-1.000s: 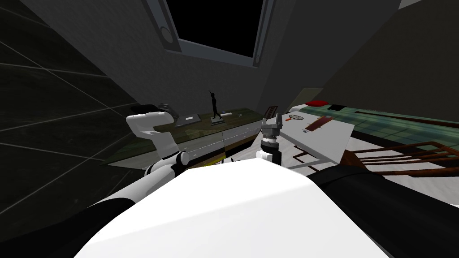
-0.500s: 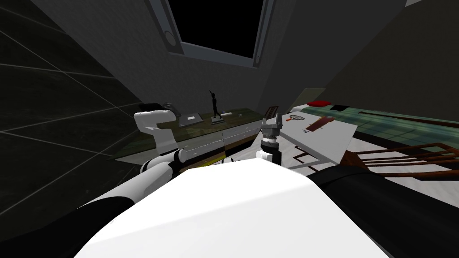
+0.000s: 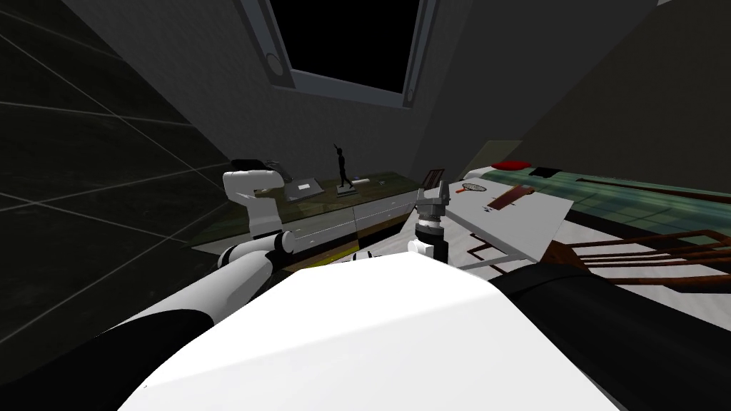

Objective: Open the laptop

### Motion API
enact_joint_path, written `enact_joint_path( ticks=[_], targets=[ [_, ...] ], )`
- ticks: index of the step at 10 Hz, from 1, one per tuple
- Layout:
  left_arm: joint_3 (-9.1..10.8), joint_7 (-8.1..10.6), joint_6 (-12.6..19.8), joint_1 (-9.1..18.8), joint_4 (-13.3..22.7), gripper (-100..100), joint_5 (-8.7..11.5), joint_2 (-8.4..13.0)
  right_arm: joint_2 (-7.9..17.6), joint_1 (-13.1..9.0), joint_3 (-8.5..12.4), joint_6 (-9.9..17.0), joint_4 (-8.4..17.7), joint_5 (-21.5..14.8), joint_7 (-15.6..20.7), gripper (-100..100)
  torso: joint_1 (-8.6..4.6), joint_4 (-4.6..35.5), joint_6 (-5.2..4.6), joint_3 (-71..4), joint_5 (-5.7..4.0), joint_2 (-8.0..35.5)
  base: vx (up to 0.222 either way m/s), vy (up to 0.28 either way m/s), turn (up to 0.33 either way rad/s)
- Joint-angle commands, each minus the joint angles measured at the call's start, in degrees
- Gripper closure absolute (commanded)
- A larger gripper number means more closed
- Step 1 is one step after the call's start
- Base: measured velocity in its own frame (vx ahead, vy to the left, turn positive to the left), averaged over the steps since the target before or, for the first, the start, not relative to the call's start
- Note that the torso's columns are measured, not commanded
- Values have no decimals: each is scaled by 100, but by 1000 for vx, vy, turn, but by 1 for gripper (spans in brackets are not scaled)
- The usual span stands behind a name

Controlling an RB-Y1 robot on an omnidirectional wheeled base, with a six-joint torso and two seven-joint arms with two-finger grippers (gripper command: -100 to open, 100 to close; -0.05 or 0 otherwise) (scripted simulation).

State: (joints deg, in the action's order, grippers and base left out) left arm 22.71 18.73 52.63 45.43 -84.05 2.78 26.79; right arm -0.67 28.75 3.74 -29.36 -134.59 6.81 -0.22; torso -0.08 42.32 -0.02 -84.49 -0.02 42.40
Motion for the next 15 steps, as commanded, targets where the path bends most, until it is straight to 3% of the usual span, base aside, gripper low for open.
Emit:
enact_joint_path(
  ticks=[1, 2, 3, 4, 7, 8, 9, 11, 12, 15],
  targets=[
    [-35, 19, -98, 32, 396, -100, 29, 20, 0, 0, 0, 0, 0, 0, 0, 0, 8, -3, 1, -6, 3, -10, -14, -10, -10],
    [-35, 19, -98, 32, 475, -100, 29, 20, 0, 0, 0, 0, 0, 0, 0, 0, 15, -6, 3, -13, 4, -20, 0, 0, 0],
    [-318, 161, -346, 315, 659, -100, 130, 309, 0, 1, 1, 0, 0, 0, 0, 0, 16, -7, 3, -16, 5, -23, -44, -36, 90],
    [-327, 161, -485, 452, 890, -100, 130, 309, 0, 1, 0, 0, 0, 0, 0, 0, 3, -1, 4, -7, 0, -6, -61, -45, 62],
    [-327, 161, -485, 452, 1352, -100, 130, 309, 0, 0, 0, 0, 0, 0, 0, 0, 15, -6, 2, -12, 5, -19, -18, -9, -3],
    [-618, 303, -754, 727, 1533, -100, 231, 564, 1, 1, 1, 0, 0, 0, 0, 0, 17, -7, 3, -16, 6, -23, -46, -22, 100],
    [-618, 303, -872, 872, 1744, -100, 231, 599, 0, 1, 1, 0, 0, 0, 0, 0, 5, -1, 4, -7, 0, -6, -69, -46, 56],
    [-618, 303, -872, 872, 2190, -100, 231, 599, 0, 0, 0, 0, 0, 0, 0, 0, 4, -3, 1, -5, 2, -9, -24, -21, -7],
    [-904, 444, -1187, 1205, 2434, -100, 332, 889, 0, 0, 0, 0, 0, 0, 0, 0, 15, -7, 2, -14, 5, -22, -62, -31, 89],
    [-910, 444, -1260, 1292, 2926, -100, 332, 889, 0, 0, 0, 0, 0, 0, 0, 0, 8, -5, 0, -10, 2, -16, -34, -22, 18]
  ],
)
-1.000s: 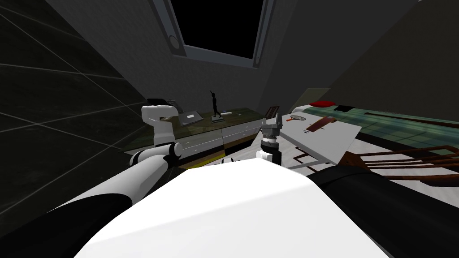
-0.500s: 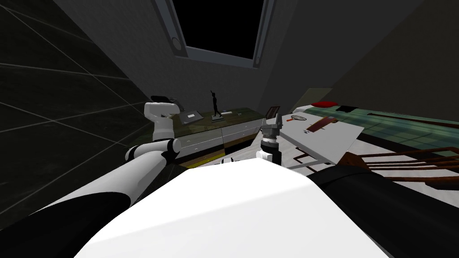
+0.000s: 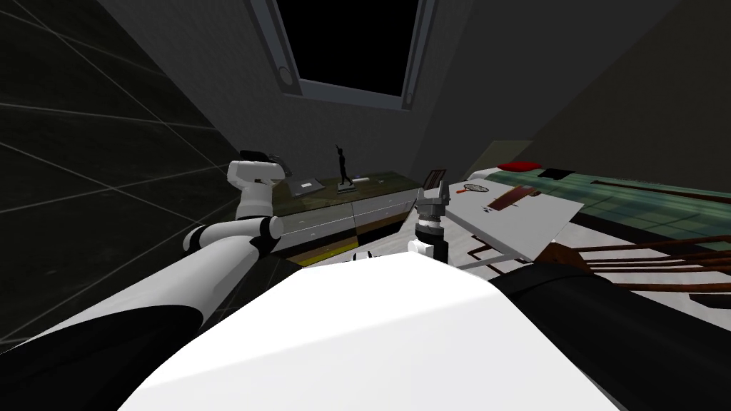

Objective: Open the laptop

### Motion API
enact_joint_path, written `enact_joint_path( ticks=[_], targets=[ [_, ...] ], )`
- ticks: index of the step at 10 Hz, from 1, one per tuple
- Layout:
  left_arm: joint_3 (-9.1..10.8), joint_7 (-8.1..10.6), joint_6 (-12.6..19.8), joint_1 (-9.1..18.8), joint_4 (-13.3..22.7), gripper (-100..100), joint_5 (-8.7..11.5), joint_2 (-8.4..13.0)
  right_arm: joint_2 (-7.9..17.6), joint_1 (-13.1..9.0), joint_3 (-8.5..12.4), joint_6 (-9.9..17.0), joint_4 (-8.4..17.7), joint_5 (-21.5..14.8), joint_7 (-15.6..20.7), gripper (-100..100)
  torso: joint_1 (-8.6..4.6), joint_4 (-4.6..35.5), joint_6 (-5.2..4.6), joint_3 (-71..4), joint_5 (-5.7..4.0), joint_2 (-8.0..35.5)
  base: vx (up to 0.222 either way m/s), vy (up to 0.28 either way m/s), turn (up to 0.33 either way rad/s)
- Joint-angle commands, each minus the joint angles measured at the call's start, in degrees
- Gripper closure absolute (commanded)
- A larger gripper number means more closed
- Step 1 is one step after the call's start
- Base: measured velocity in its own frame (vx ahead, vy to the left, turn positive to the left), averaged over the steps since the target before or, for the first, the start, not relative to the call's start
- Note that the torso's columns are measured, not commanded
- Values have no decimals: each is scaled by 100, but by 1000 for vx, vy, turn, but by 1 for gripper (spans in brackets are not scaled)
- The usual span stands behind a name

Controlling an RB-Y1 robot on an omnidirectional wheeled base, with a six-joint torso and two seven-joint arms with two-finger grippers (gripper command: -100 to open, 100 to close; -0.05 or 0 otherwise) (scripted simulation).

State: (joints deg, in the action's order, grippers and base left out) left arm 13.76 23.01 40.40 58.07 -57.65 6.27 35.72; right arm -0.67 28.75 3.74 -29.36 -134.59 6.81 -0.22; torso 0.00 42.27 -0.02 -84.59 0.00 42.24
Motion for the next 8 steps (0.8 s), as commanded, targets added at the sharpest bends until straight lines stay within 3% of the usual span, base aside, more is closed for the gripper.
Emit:
enact_joint_path(
  ticks=[1, 2, 4, 7, 8],
  targets=[
    [-16, 17, -37, 28, 468, -100, -18, -5, 0, 0, 0, 0, 0, 0, 0, 0, 6, -3, 2, -6, 2, -9, 0, 0, 0],
    [-298, 159, -342, 315, 655, -100, 83, 285, 0, 1, 0, 0, 0, 0, 0, 0, 9, -3, 4, -7, 4, -9, -52, -33, 99],
    [-307, 159, -424, 448, 763, -100, 83, 285, 0, 0, 0, 0, 0, 0, 0, 0, -12, 8, 0, 12, -5, 19, -47, -30, 29],
    [-307, 159, -424, 448, 1345, -100, 83, 285, 0, 1, 0, 0, 0, 0, 0, 0, 10, -4, 3, -7, 5, -10, -5, -1, -5],
    [-599, 301, -811, 806, 1692, -100, 184, 575, 0, 1, 1, 0, 0, 0, 0, 0, 6, -3, 3, -6, 3, -8, -50, -25, 91]
  ],
)
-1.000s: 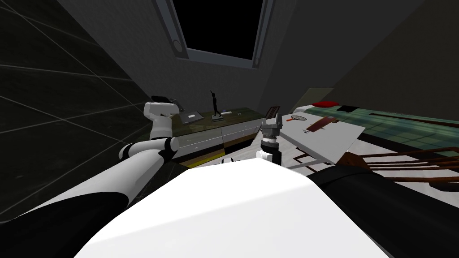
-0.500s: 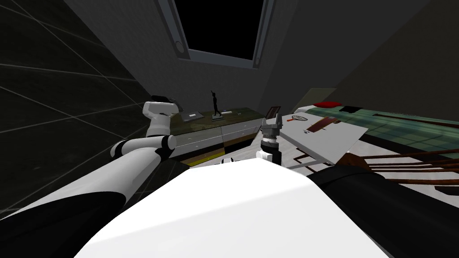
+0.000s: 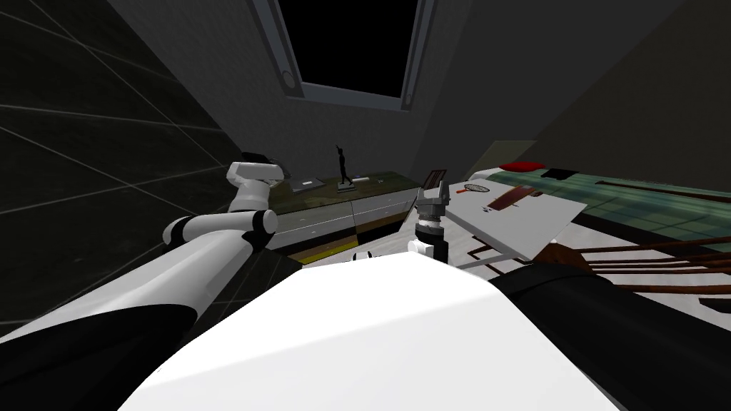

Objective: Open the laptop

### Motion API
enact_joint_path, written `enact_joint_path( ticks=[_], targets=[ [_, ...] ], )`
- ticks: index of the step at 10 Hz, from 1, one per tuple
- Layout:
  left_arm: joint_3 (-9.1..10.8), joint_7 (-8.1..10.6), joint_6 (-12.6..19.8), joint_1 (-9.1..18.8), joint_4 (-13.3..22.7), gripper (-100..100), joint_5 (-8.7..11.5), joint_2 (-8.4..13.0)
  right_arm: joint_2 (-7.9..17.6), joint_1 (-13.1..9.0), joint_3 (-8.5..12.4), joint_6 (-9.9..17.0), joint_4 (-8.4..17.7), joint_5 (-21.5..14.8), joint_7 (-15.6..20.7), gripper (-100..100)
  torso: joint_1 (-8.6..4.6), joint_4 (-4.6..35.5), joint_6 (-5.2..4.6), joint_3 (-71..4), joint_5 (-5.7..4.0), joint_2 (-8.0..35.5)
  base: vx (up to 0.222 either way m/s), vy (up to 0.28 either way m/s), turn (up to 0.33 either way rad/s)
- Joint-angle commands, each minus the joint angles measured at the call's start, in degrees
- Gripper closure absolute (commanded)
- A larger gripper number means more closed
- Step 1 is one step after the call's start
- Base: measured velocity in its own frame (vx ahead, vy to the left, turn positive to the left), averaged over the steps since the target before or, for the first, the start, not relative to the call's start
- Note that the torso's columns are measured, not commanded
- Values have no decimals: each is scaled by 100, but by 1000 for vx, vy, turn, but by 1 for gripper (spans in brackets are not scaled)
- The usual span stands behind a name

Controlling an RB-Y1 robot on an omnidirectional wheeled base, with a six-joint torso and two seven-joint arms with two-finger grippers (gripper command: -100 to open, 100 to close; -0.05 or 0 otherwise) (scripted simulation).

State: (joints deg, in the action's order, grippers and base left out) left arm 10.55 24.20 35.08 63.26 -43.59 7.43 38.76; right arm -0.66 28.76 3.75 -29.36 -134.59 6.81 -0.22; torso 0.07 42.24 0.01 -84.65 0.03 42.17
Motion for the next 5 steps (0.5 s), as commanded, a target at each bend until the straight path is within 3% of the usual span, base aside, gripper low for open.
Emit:
enact_joint_path(
  ticks=[1, 3, 4, 5],
  targets=[
    [-278, 182, -279, 348, 597, -100, 68, 270, 0, 0, 0, 0, 0, 0, 0, 0, -13, 10, 3, 14, -6, 24, -68, -36, 64],
    [-296, 119, -406, 501, 973, -100, 88, 276, 0, -1, -1, 0, 0, 0, 0, 0, -12, 6, -3, 12, -5, 17, -28, -18, -2],
    [-301, 114, -434, 516, 1028, 0, 90, 278, 0, -1, 0, 0, 0, 0, 0, 0, -3, 2, -1, 3, -2, 3, -6, -3, 0],
    [-300, 114, -432, 515, 1021, 0, 90, 278, 0, 0, 0, 0, 0, 0, 0, 0, 0, 0, -1, 0, -1, -1, 0, 0, 0]
  ],
)
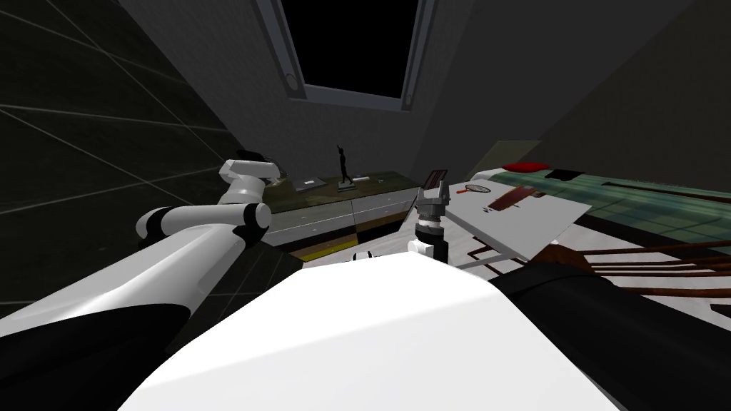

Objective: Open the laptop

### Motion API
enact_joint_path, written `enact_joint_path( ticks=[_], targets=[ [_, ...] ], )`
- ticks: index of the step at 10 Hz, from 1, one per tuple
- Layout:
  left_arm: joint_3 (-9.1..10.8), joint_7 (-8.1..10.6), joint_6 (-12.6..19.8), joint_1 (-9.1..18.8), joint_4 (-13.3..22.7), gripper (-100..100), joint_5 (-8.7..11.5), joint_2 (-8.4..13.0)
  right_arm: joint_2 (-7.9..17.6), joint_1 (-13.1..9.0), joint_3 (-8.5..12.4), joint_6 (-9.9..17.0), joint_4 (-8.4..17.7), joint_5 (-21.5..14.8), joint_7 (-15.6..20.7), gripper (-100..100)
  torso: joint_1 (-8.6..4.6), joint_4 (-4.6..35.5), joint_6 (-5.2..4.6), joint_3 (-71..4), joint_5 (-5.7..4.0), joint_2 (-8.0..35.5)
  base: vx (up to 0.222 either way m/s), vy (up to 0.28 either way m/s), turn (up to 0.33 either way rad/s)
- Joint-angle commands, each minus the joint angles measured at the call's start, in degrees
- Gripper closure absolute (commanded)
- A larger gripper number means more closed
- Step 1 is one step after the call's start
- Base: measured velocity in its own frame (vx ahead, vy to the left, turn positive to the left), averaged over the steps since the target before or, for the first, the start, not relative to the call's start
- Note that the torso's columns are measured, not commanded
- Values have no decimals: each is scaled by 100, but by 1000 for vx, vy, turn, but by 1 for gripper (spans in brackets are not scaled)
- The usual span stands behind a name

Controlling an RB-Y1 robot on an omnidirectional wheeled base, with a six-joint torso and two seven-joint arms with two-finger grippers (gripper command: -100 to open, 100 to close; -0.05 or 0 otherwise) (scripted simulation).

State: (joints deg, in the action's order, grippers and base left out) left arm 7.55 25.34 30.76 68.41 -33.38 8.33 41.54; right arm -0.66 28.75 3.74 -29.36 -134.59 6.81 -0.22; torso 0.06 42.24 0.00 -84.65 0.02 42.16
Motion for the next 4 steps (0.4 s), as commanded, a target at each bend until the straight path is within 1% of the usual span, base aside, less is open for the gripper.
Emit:
enact_joint_path(
  ticks=[1, 4],
  targets=[
    [0, 0, 0, 0, 1, 0, 0, 0, 0, 0, 0, 0, 0, 0, 0, 0, -1, 1, 0, 2, 0, 3, 0, 0, 0],
    [0, 0, 0, 0, 1, 0, 0, 0, 0, 0, 0, 0, 0, 0, 0, 0, -7, 5, 0, 9, -3, 14, 0, 0, 0]
  ],
)
